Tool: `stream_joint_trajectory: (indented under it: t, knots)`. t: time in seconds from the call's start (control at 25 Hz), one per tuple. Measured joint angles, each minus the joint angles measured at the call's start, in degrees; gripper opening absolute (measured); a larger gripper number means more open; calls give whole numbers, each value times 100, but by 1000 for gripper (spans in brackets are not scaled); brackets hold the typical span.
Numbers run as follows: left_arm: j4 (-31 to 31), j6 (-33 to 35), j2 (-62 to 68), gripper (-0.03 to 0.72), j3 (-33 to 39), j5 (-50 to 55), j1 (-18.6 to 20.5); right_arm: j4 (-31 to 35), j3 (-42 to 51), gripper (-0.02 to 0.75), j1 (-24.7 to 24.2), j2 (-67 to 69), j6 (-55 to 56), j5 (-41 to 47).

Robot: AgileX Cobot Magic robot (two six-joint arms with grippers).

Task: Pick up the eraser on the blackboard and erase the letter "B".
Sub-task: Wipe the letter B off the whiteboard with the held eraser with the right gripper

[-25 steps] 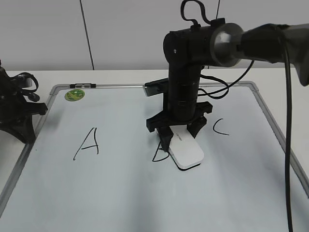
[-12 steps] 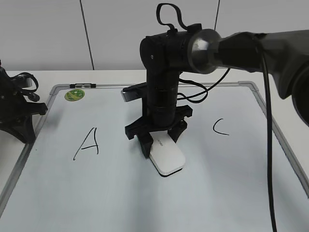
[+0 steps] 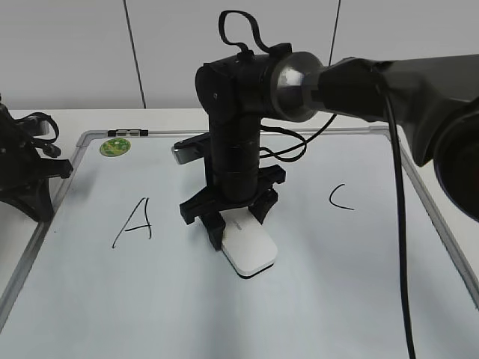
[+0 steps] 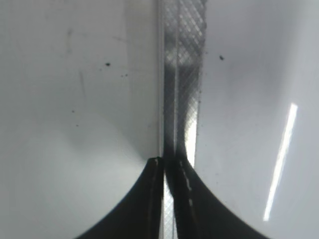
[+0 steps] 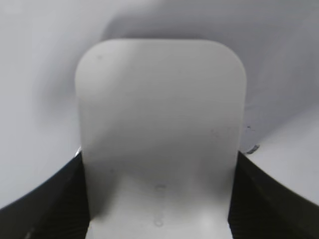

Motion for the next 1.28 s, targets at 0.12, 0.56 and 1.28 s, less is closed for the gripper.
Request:
stream_joint_trajectory:
  t: [0.12,0.56,1.28]
  knots:
    - [0,0,0,43,0,-11,0,-66,0,518,12,0,67,-10]
    - [21,0,0,43,0,-11,0,-15,0,518,-43,0,90,-21]
    - [21,0,0,43,0,-19,0,-16,98,518,-562,-65,90,-98]
